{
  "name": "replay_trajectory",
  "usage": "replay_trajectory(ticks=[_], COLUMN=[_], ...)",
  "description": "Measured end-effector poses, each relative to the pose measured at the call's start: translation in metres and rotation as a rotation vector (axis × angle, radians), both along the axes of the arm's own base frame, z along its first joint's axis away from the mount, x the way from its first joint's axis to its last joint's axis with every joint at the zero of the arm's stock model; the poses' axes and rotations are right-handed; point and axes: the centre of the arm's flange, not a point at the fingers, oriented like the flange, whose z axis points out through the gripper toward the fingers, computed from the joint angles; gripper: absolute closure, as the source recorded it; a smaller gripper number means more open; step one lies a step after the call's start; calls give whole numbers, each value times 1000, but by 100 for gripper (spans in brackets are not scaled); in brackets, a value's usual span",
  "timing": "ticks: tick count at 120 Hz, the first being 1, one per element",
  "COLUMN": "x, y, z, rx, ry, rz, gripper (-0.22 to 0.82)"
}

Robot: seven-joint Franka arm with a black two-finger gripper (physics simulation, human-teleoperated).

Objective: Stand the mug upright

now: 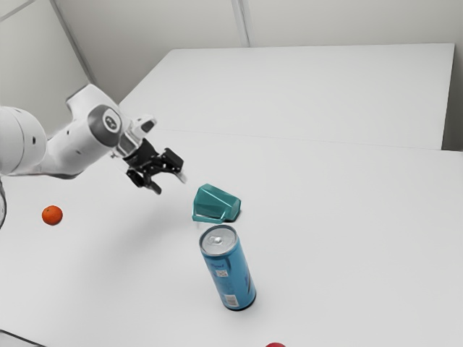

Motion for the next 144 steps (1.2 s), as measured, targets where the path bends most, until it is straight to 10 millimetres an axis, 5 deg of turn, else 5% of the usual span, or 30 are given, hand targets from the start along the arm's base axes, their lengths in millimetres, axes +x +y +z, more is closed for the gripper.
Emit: replay_trajectory(ticks=[61, 144], x=[13, 18], y=[-16, -37], z=[-45, -78], rx=[-142, -313], ry=[-82, -154], rz=[-80, -139], gripper=[0, 0])
